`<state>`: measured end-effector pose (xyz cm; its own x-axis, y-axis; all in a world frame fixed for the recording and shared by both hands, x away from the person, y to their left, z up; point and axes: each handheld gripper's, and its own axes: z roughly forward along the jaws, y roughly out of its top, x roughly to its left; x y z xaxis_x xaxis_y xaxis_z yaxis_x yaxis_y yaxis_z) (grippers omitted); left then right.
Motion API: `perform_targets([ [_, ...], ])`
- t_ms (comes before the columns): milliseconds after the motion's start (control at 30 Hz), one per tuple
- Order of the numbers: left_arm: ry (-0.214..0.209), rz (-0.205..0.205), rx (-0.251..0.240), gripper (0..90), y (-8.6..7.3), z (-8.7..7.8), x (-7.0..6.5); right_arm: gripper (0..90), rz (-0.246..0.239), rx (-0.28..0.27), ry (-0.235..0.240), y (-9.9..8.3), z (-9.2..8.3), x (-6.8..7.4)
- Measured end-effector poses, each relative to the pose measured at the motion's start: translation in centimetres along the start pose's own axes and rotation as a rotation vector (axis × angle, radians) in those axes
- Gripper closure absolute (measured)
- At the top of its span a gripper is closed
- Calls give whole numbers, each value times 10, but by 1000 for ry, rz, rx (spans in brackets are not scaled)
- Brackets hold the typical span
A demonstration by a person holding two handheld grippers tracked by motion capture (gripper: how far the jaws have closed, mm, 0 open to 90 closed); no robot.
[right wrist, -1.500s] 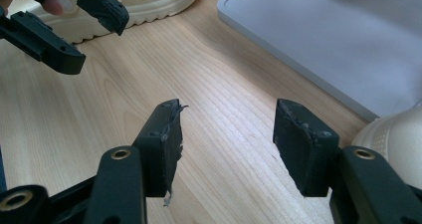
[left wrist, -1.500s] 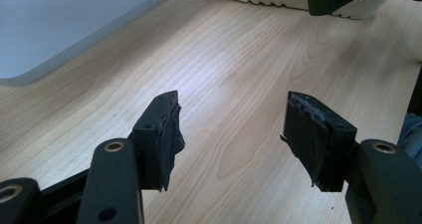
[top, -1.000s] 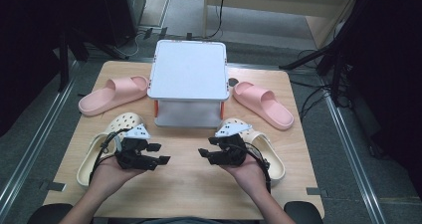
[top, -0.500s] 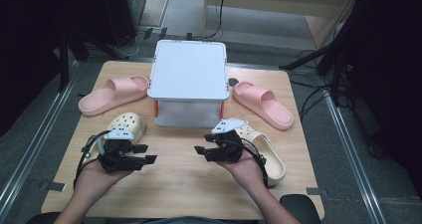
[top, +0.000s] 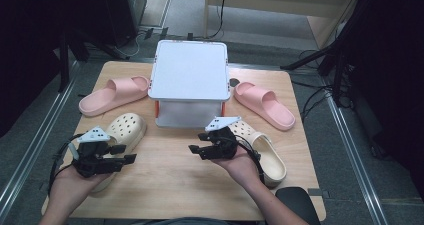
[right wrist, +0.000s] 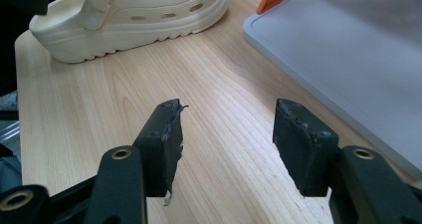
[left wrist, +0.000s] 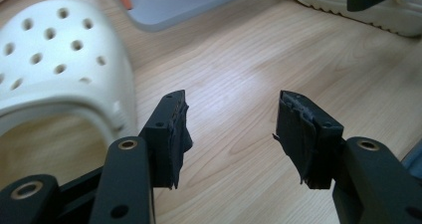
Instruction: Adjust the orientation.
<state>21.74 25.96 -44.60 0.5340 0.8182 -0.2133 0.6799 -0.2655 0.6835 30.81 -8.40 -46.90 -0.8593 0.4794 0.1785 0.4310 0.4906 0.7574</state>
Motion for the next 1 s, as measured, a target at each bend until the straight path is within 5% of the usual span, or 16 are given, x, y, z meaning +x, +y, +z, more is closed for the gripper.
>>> perform_targets([
  [467, 82, -87, 15, 461, -13, -9, 26, 458, -13, 13, 18, 5, 5, 2],
  [633, 62, -130, 27, 459, -16, 4, 38, 458, -8, 11, 12, 4, 5, 1],
  [767, 35, -120, 34, 544, -15, 11, 41, 458, -12, 17, 12, 4, 5, 2],
  [1000, 50, -134, 56, 601, -8, 27, 50, 458, -10, 18, 12, 3, 5, 2],
])
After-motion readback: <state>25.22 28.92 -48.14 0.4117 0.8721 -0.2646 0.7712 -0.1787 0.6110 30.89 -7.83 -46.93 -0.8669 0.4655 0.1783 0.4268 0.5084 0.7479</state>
